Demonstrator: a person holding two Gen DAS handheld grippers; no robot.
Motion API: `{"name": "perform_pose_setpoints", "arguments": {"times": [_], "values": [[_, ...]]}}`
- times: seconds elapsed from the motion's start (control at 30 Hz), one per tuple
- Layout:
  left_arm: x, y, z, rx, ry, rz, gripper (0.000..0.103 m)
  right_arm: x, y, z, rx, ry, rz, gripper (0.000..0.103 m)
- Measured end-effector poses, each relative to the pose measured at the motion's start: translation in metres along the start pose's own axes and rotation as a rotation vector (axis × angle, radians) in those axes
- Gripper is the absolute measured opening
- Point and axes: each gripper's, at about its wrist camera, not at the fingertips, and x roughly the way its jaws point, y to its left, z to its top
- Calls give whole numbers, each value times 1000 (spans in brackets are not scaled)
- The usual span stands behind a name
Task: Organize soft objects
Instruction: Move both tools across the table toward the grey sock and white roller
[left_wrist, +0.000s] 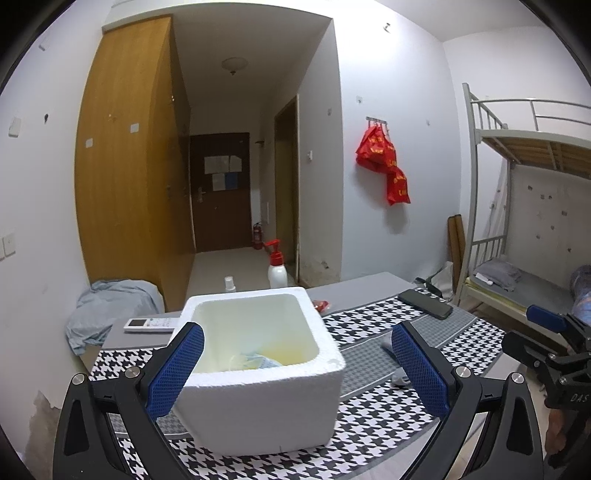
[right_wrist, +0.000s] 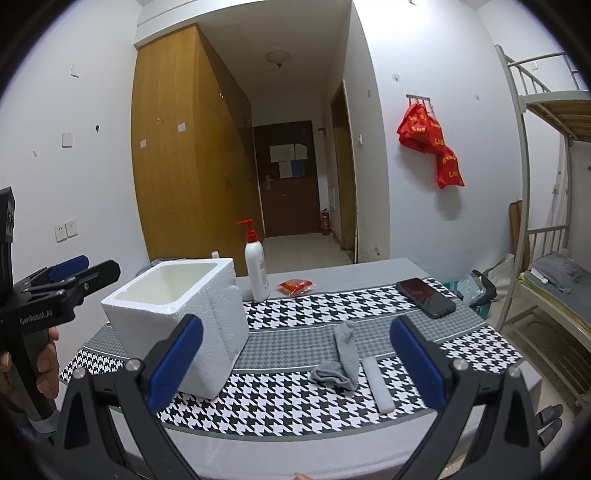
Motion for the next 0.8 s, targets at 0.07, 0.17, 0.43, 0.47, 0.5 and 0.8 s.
{"name": "perform_pose_setpoints", "arguments": {"times": [0.07,0.17,0.43,0.47,0.5,0.8], "values": [[-4,-4,-1,-1,-5,-10,102,-5,-1,-1,-2,-6,-4,102],[-10,-11,-2,1,-12,-32,102,-12,-5,-2,4,-17,-9,102],[-18,-31,-3,4,-37,-84,102,-31,-17,-1,13,-40,-45,102],[-18,-34,-3,6,-35,-89,102,-33,-19,-1,16,-43,-46,102],[-17,-36,-3,7,-34,-93,102,-35,-20,-2,20,-49,-49,102],[-29,-50,-5,16,-66,-117,102,-49,-29,-9,34,-69,-95,102]]}}
